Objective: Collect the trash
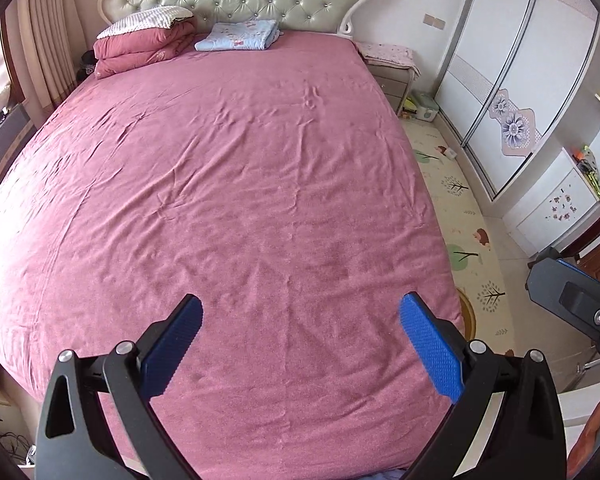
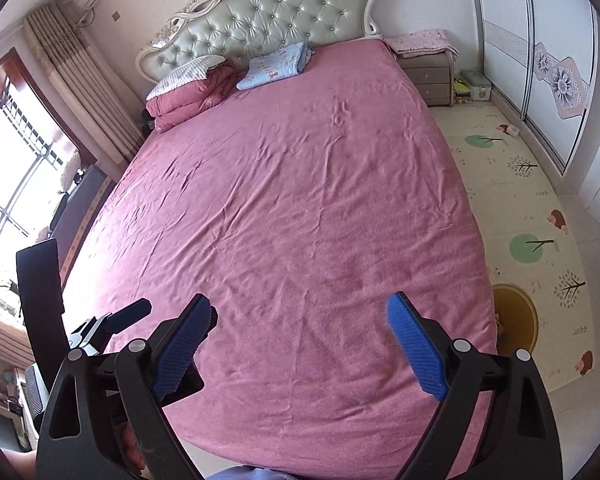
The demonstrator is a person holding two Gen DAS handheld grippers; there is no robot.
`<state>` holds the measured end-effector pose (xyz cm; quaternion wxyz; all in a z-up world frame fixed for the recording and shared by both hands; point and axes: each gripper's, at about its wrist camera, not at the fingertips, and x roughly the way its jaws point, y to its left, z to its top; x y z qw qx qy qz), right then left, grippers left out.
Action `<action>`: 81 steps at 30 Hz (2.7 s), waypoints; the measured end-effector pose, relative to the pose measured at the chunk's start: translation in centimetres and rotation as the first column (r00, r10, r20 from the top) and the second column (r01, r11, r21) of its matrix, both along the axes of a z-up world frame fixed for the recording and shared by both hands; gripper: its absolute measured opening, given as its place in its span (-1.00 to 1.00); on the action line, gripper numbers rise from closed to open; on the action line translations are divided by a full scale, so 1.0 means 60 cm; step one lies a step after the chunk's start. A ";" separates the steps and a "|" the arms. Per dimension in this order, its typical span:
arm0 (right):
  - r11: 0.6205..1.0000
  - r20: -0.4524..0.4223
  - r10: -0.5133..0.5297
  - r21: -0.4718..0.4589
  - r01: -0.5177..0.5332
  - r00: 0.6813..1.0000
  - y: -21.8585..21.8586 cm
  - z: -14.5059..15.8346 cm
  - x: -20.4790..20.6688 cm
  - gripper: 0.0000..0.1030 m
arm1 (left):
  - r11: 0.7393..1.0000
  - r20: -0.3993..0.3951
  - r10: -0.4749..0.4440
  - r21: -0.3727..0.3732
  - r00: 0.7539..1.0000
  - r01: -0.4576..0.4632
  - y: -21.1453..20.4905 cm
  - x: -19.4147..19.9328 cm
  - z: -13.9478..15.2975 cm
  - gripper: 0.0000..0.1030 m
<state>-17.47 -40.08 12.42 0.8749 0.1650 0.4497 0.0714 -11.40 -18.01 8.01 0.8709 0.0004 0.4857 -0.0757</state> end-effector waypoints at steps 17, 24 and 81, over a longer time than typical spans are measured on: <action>0.995 0.078 -0.103 -0.005 0.104 0.992 -0.008 0.026 -0.026 0.80 | 1.000 0.038 0.011 0.012 0.999 -0.012 0.027 -0.013 0.024 0.91; 0.993 0.058 -0.115 -0.005 0.115 0.992 -0.004 0.021 -0.028 0.80 | 1.000 0.027 0.030 -0.008 0.999 -0.030 0.047 -0.004 0.035 0.91; 0.995 -0.003 -0.096 0.035 0.096 0.995 0.004 -0.005 -0.025 0.82 | 0.991 0.005 0.121 -0.049 0.993 -0.121 0.075 -0.012 0.042 0.91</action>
